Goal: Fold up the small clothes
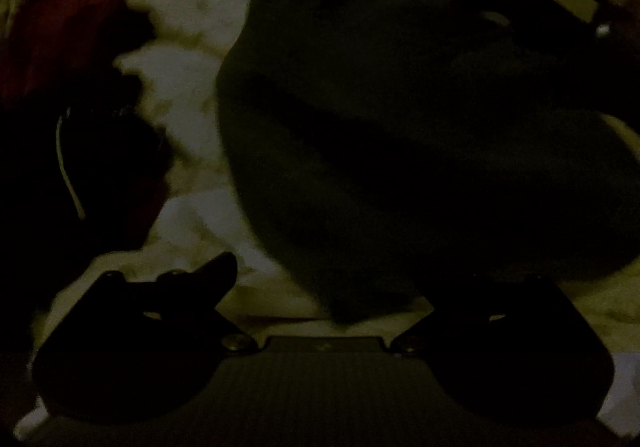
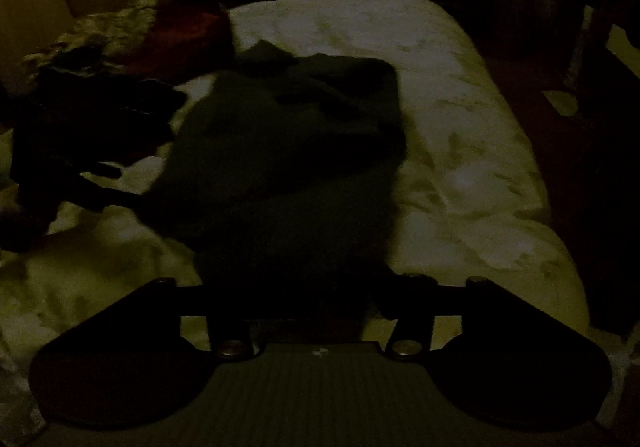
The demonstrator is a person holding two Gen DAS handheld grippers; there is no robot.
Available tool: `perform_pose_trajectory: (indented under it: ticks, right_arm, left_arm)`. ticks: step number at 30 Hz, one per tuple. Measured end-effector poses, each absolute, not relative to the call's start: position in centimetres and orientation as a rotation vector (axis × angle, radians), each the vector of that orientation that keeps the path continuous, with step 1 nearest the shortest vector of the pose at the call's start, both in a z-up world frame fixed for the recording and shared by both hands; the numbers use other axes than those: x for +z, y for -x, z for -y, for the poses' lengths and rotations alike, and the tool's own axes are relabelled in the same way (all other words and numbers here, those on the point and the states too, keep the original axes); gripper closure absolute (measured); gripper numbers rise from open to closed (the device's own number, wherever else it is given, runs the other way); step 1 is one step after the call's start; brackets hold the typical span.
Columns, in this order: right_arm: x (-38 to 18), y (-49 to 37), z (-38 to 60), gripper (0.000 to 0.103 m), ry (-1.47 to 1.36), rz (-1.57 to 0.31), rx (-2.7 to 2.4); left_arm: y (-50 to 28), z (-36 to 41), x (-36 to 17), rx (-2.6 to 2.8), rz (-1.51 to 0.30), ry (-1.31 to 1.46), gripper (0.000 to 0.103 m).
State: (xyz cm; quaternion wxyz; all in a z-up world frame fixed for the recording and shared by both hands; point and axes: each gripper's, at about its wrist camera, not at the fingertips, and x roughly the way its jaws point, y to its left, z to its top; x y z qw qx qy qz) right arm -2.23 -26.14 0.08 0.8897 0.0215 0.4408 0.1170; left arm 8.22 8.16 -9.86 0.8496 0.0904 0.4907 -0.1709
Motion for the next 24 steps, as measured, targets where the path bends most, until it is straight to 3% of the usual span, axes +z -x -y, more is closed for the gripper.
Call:
perform_pose_trajectory:
  ticks: [6,7,10,11,12,13,14,15,16,24]
  right_arm:
    - [-3.3,0.9,27.1,0.014,-0.127,-1.001,0.228]
    - [-4.0,0.5,27.1,0.014,-0.136,-1.015,0.226]
    - [-5.7,-0.3,26.8,0.016,-0.226,-1.042,0.247]
    - [-6.2,-0.4,26.6,0.016,-0.271,-1.048,0.263]
    - [-6.6,-0.6,26.3,0.023,-0.303,-1.054,0.277]
    - [-7.1,-0.8,25.9,0.037,-0.324,-1.062,0.291]
    - [-7.4,-0.8,25.6,0.055,-0.332,-1.066,0.296]
    - [-7.5,-0.8,25.3,0.063,-0.339,-1.063,0.295]
    - [-7.6,-0.6,25.2,0.079,-0.35,-1.054,0.293]
    - [-3.9,1.3,25.7,0.086,-0.331,-0.932,0.309]
  left_arm:
    - [-10.0,-9.5,-13.6,-0.405,-1.159,-0.009,0.011]
    - [-10.2,-9.4,-14.0,-0.399,-1.159,-0.002,0.019]
    - [-10.7,-9.1,-14.9,-0.413,-1.182,0.036,0.065]
    - [-10.8,-8.9,-15.1,-0.415,-1.184,0.038,0.069]
    - [-10.9,-8.7,-15.3,-0.413,-1.183,0.036,0.073]
    - [-10.9,-8.6,-15.4,-0.412,-1.182,0.038,0.083]
    - [-10.8,-8.5,-15.3,-0.416,-1.178,0.045,0.086]
    - [-10.5,-8.5,-15.0,-0.418,-1.161,0.043,0.087]
    - [-10.3,-8.6,-14.6,-0.416,-1.143,0.036,0.088]
    - [-7.0,-11.2,-8.0,-0.418,-0.98,0.075,0.09]
